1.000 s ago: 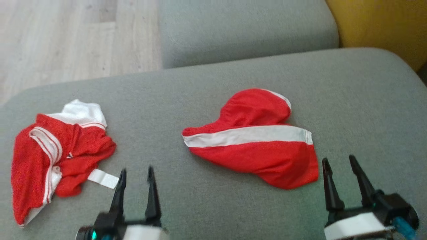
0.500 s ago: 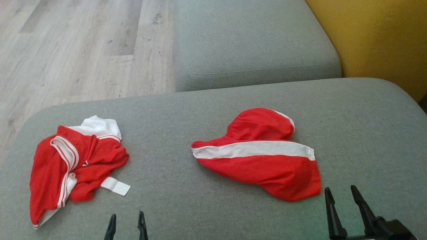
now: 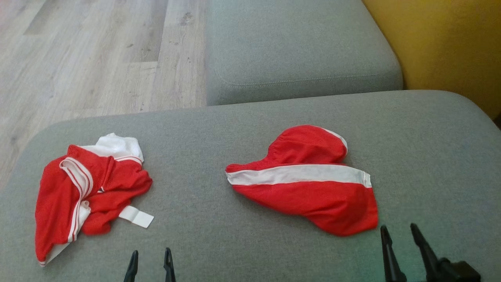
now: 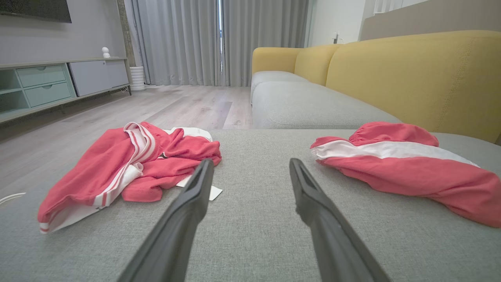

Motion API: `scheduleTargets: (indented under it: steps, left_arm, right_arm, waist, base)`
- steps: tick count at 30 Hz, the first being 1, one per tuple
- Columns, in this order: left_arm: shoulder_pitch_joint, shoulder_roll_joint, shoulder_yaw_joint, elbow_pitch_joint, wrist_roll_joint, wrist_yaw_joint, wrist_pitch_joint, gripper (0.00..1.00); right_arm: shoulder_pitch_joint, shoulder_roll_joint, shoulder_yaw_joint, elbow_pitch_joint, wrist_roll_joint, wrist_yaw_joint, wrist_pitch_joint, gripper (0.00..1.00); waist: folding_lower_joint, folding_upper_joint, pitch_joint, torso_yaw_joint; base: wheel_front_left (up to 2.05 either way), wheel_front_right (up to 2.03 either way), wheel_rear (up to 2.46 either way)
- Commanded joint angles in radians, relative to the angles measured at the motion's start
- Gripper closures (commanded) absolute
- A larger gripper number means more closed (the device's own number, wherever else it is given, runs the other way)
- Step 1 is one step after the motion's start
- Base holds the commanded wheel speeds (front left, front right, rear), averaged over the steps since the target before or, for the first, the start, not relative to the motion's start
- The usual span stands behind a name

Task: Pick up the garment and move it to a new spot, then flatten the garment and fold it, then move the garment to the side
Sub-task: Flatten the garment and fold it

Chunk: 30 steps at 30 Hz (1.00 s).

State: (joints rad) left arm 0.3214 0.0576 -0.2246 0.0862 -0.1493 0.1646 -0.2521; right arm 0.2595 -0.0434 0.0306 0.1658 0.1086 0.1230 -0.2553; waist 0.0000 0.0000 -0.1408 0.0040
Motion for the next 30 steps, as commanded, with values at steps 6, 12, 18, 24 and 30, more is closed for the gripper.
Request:
scheduleTargets:
  steps: [6,12,18,24,30]
  left_arm:
    - [-0.064,-0.007,0.004,-0.031,0.001,-0.001,-0.010,0.00]
    - [-0.110,-0.007,-0.041,-0.031,0.000,-0.003,-0.010,0.00]
    - [-0.156,-0.007,-0.077,-0.019,0.011,-0.003,-0.010,0.00]
    - [-0.208,-0.007,-0.095,-0.015,0.017,0.001,-0.010,0.00]
    - [-0.236,-0.007,-0.106,-0.007,0.017,0.000,-0.010,0.00]
  right_arm:
    - [-0.123,-0.007,0.035,0.095,0.095,0.008,-0.006,0.00]
    - [-0.306,-0.042,0.063,0.295,0.217,0.008,0.053,0.00]
    - [-0.483,-0.119,0.073,0.423,0.347,0.008,0.189,0.00]
    - [-0.613,-0.166,0.124,0.507,0.446,0.008,0.277,0.00]
    - [-0.694,-0.192,0.197,0.612,0.470,0.008,0.306,0.00]
  waist:
    - [0.0000,0.0000,0.045,0.012]
    - [0.0000,0.0000,0.115,0.027]
    - [0.0000,0.0000,0.194,0.037]
    - [0.0000,0.0000,0.263,0.041]
    - [0.0000,0.0000,0.285,0.043]
  base:
    - [0.00,0.00,0.00]
    - [0.00,0.00,0.00]
    - [0.00,0.00,0.00]
    - [0.00,0.00,0.00]
    - [0.00,0.00,0.00]
